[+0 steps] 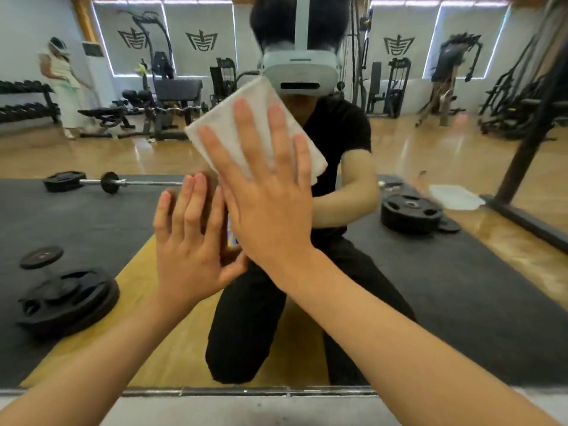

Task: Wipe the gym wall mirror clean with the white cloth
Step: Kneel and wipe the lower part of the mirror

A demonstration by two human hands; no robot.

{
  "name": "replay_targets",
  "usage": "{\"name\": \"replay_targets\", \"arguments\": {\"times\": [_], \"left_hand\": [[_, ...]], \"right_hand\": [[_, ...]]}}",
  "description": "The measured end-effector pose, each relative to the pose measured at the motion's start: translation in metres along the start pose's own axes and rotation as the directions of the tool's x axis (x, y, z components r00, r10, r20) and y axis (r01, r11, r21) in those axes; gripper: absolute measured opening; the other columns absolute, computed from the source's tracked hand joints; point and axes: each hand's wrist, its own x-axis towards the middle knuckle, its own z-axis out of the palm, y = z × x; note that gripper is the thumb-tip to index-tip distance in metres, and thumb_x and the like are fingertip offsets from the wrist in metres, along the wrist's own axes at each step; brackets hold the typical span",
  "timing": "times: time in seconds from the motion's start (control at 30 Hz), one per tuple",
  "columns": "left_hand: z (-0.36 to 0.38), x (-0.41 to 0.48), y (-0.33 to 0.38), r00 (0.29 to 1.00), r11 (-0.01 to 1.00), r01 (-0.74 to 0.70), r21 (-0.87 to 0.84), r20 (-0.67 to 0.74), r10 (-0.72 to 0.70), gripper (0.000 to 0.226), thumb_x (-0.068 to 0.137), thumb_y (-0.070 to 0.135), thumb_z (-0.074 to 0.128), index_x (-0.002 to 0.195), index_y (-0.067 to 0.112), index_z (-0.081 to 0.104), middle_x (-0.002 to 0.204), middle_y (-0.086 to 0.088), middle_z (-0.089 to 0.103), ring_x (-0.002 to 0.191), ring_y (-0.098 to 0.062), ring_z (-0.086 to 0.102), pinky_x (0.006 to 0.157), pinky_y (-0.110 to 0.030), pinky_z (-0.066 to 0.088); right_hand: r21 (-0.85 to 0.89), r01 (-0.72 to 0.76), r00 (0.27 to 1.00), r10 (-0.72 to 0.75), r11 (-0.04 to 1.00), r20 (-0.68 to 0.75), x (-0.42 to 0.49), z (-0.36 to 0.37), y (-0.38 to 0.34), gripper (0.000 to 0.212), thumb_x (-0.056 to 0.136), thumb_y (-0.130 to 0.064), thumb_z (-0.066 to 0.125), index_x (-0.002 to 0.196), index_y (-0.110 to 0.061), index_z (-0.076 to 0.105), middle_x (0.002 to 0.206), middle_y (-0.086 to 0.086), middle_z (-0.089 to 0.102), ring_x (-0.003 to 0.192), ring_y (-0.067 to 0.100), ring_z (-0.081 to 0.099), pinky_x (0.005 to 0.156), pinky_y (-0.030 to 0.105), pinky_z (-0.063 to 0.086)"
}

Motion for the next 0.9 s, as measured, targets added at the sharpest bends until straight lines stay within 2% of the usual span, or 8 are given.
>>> {"name": "replay_targets", "arguments": {"times": [0.07,0.13,0.33,0.4,0.47,0.6,0.73,0.9], "left_hand": [[-0.001,-0.001,-0.001,1.0,1.0,-0.009,0.001,-0.005,0.009,0.099,0.094,0.061,0.056,0.167,0.005,0.02,0.169,-0.026,0.018,0.163,-0.034,0.011,0.13,-0.057,0.012],[0.0,-0.002,0.0,1.0,1.0,-0.011,0.001,-0.006,0.011,0.097,0.094,0.058,0.056,0.167,0.006,0.02,0.169,-0.025,0.017,0.163,-0.035,0.011,0.13,-0.058,0.012],[0.001,0.0,0.004,1.0,1.0,0.002,-0.008,-0.016,-0.002,0.093,0.095,0.055,0.053,0.168,0.008,0.018,0.169,-0.026,0.015,0.164,-0.033,0.008,0.13,-0.059,0.012],[0.002,0.001,0.005,1.0,1.0,0.0,0.004,-0.013,0.001,0.093,0.095,0.054,0.053,0.168,0.007,0.017,0.168,-0.027,0.015,0.164,-0.033,0.006,0.13,-0.058,0.011],[0.002,0.001,0.006,1.0,1.0,0.006,0.009,-0.012,-0.006,0.092,0.095,0.054,0.052,0.167,0.005,0.019,0.167,-0.028,0.017,0.164,-0.032,0.004,0.13,-0.058,0.011],[0.0,0.003,0.006,1.0,1.0,0.004,-0.002,0.005,-0.004,0.09,0.095,0.053,0.053,0.163,0.002,0.024,0.165,-0.027,0.019,0.163,-0.032,0.006,0.13,-0.056,0.011],[-0.001,0.003,0.005,1.0,1.0,0.014,-0.003,0.022,-0.014,0.084,0.097,0.05,0.051,0.161,0.002,0.027,0.164,-0.027,0.02,0.156,-0.041,0.02,0.13,-0.055,0.011],[-0.003,0.002,0.006,0.999,1.0,0.02,-0.008,0.027,-0.02,0.078,0.098,0.045,0.049,0.159,0.0,0.031,0.163,-0.027,0.021,0.154,-0.045,0.023,0.13,-0.056,0.011]], "right_hand": [[-0.013,0.131,0.991,-0.131,0.991,0.021,-0.003,-0.008,0.029,0.048,0.113,-0.043,0.036,0.162,-0.039,0.036,0.171,0.003,0.03,0.16,0.031,0.023,0.129,0.05,0.019],[-0.066,0.171,0.985,-0.17,0.983,0.025,-0.016,-0.023,0.077,0.049,0.114,-0.044,0.037,0.162,-0.04,0.036,0.171,0.003,0.028,0.16,0.028,0.022,0.128,0.046,0.019],[-0.295,-0.101,0.993,0.114,0.95,0.027,-0.098,-0.072,0.214,0.058,0.113,-0.041,0.038,0.168,-0.032,0.02,0.175,0.01,0.003,0.161,0.038,0.008,0.123,0.055,0.022],[-0.273,-0.233,0.97,0.244,0.933,0.005,-0.107,-0.068,0.204,0.057,0.114,-0.036,0.036,0.168,-0.03,0.018,0.174,0.017,0.005,0.158,0.047,0.01,0.121,0.06,0.022],[-0.205,-0.276,0.959,0.283,0.939,0.003,-0.094,-0.052,0.161,0.055,0.114,-0.035,0.035,0.167,-0.03,0.019,0.172,0.022,0.011,0.156,0.053,0.012,0.125,0.061,0.017],[-0.139,-0.042,0.998,0.047,0.989,0.036,-0.059,-0.011,0.061,0.05,0.115,-0.04,0.035,0.164,-0.033,0.032,0.17,0.01,0.016,0.157,0.045,0.02,0.126,0.06,0.02],[-0.081,-0.026,1.0,0.025,0.996,-0.004,-0.078,0.01,0.038,0.053,0.114,-0.04,0.04,0.165,-0.036,0.025,0.171,0.007,0.014,0.158,0.039,0.017,0.127,0.055,0.015],[-0.14,0.177,0.954,-0.136,0.974,0.266,-0.206,0.022,0.054,0.067,0.108,-0.037,0.053,0.167,-0.034,0.021,0.177,0.008,0.004,0.162,0.034,0.0,0.129,0.051,0.003]]}}
